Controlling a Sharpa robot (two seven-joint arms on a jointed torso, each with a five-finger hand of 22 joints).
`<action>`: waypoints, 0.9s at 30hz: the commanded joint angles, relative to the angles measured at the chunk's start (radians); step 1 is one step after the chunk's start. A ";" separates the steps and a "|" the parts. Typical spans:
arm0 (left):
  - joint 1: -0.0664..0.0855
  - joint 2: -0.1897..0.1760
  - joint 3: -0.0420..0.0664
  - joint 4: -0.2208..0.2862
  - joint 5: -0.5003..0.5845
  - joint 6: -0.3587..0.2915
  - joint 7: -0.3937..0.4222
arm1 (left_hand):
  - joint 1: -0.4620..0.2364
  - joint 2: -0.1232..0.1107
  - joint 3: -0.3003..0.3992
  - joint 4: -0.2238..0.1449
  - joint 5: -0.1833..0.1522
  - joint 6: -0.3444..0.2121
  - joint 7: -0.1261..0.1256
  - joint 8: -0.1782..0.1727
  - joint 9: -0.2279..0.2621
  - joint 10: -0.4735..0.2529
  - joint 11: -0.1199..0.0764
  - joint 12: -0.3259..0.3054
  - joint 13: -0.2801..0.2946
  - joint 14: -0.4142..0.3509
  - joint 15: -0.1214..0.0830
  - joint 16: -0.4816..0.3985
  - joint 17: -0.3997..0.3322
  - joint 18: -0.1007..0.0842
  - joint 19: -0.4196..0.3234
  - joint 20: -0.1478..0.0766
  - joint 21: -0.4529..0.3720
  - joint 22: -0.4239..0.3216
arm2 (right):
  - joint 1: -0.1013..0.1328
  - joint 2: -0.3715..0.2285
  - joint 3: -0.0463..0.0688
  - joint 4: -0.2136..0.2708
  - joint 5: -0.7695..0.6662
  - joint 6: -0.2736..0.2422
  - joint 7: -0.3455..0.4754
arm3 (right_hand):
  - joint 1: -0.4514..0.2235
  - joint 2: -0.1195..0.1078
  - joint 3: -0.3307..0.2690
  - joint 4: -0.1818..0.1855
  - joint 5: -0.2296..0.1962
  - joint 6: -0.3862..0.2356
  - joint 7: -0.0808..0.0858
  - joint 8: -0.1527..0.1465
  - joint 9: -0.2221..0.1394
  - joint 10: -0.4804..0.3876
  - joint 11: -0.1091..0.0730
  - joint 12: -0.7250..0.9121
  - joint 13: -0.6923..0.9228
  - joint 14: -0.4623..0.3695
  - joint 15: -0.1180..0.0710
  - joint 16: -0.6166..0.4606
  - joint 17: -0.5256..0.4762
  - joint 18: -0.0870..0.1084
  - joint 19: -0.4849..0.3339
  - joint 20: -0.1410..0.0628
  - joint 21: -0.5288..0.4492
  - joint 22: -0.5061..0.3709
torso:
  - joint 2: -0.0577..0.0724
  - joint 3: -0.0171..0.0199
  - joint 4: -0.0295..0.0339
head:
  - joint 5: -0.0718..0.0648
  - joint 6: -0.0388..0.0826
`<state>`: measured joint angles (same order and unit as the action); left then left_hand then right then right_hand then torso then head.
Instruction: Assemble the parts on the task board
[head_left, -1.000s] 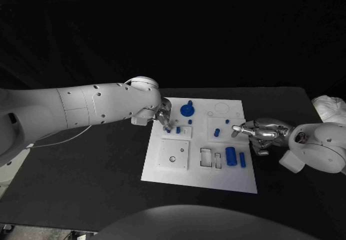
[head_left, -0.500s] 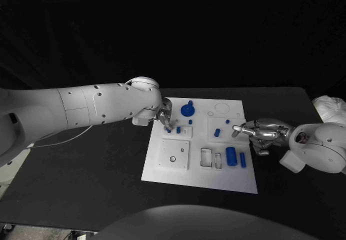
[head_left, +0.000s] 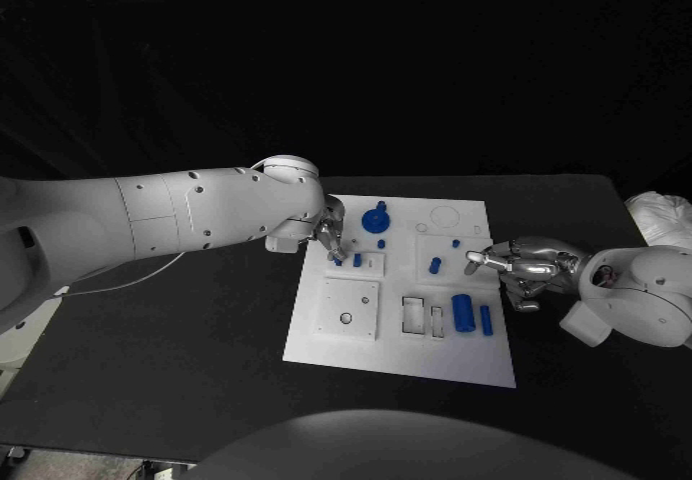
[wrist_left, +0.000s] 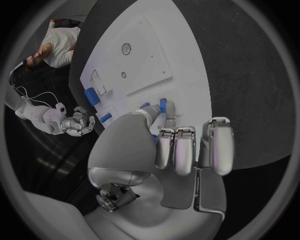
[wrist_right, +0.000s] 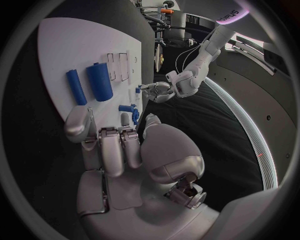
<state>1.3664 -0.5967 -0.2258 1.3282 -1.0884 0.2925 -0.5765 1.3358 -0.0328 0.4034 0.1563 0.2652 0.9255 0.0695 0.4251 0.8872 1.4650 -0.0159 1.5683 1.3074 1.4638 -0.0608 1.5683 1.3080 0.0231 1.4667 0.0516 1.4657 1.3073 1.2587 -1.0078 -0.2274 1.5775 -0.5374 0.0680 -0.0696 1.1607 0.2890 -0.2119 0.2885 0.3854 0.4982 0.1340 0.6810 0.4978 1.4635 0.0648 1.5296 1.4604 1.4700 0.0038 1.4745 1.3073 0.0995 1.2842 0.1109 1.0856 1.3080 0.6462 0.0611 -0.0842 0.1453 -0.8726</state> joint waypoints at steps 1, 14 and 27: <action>-0.011 0.000 -0.005 0.018 0.015 -0.029 -0.018 | 0.020 0.006 0.028 -0.034 0.009 0.025 -0.020 0.006 0.002 0.106 -0.004 0.003 0.263 0.107 -0.004 0.002 0.263 0.001 0.045 -0.003 0.008 0.232 | -0.001 0.000 0.000 0.000 -0.003 0.018 0.004 | 0.005 0.002 0.007 -0.001 0.002 0.006 0.004 -0.004 -0.001 0.030 -0.008 -0.003 0.048 0.011 -0.003 -0.007 0.153 0.007 -0.010 0.000 -0.006 0.121 | 0.001 -0.0005 0.0003 | 0.000 0.000; -0.007 -0.053 -0.003 0.082 0.026 -0.128 -0.088 | 0.016 0.001 0.029 -0.038 0.018 0.037 -0.023 0.008 0.002 0.106 -0.007 0.003 0.263 0.107 -0.009 0.002 0.263 -0.002 0.054 -0.007 0.019 0.235 | -0.004 -0.001 0.000 -0.003 -0.003 0.019 0.002 | 0.005 0.002 0.007 -0.001 0.002 0.007 0.004 -0.004 -0.001 0.029 -0.008 -0.003 0.048 0.011 -0.003 -0.007 0.153 0.007 -0.011 0.000 -0.007 0.121 | -0.002 0.0003 -0.0018 | 0.001 0.000; -0.005 -0.082 -0.003 0.117 0.097 -0.164 -0.131 | 0.015 0.001 0.030 -0.038 0.020 0.039 -0.024 0.008 0.002 0.106 -0.008 0.003 0.263 0.107 -0.010 0.002 0.263 -0.002 0.055 -0.008 0.021 0.236 | -0.006 -0.002 0.000 -0.004 -0.003 0.021 -0.004 | 0.006 0.002 0.010 -0.002 0.003 0.007 0.004 -0.004 -0.002 0.028 -0.008 -0.004 0.047 0.011 -0.003 -0.007 0.153 0.008 -0.012 0.000 -0.009 0.120 | 0.000 -0.0001 0.0004 | -0.002 0.000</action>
<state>1.3612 -0.6781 -0.2283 1.4395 -1.0299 0.1511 -0.6744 1.3433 -0.0353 0.4007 0.1536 0.2844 0.9294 0.0734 0.4290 0.8881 1.4641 -0.0149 1.5682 1.3074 1.4675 -0.0645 1.5683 1.3077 0.0232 1.4667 0.0515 1.4833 1.3073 1.2538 -1.0099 -0.2275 1.5736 -0.5374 0.0694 -0.0720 1.1606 0.2889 -0.2091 0.2857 0.3854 0.5018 0.1375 0.6810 0.4967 1.4635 0.0648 1.5289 1.4603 1.4702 0.0040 1.4705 1.3082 0.0995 1.2769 0.1108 1.0820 1.3077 0.6463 0.0612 -0.0847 0.1433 -0.8726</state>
